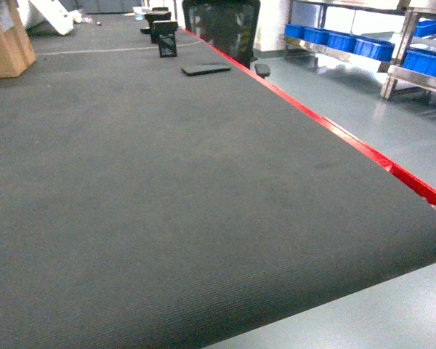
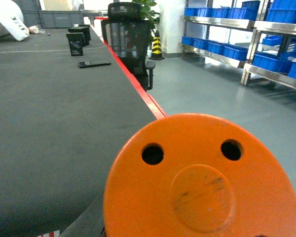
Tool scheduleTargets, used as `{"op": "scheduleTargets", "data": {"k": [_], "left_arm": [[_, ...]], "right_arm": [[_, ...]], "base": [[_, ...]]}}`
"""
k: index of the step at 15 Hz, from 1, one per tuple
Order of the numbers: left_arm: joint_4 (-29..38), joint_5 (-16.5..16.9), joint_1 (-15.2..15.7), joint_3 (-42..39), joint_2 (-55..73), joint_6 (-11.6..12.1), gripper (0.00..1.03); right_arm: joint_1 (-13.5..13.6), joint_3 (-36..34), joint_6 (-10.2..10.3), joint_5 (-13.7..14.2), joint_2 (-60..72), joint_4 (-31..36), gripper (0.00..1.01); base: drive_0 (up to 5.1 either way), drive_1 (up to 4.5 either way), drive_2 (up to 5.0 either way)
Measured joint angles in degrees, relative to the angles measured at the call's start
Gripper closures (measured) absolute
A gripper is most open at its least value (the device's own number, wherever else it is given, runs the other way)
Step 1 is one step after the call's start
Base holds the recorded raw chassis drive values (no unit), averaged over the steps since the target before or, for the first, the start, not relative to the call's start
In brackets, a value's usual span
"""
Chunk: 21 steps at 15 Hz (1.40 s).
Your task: Sort blue parts and orange caps into right shelf containers
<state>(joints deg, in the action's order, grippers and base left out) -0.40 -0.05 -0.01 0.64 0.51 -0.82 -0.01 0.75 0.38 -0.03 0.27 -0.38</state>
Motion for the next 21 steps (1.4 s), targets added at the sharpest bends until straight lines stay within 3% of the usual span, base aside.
{"op": "scheduleTargets", "data": {"k": [21], "left_arm": [[0.0, 0.0, 0.0, 0.0, 0.0, 0.0, 0.61]], "right_arm": [[0.0, 0.0, 0.0, 0.0, 0.0, 0.0, 0.57]], "base": [[-1.6, -1.61, -1.6]]}}
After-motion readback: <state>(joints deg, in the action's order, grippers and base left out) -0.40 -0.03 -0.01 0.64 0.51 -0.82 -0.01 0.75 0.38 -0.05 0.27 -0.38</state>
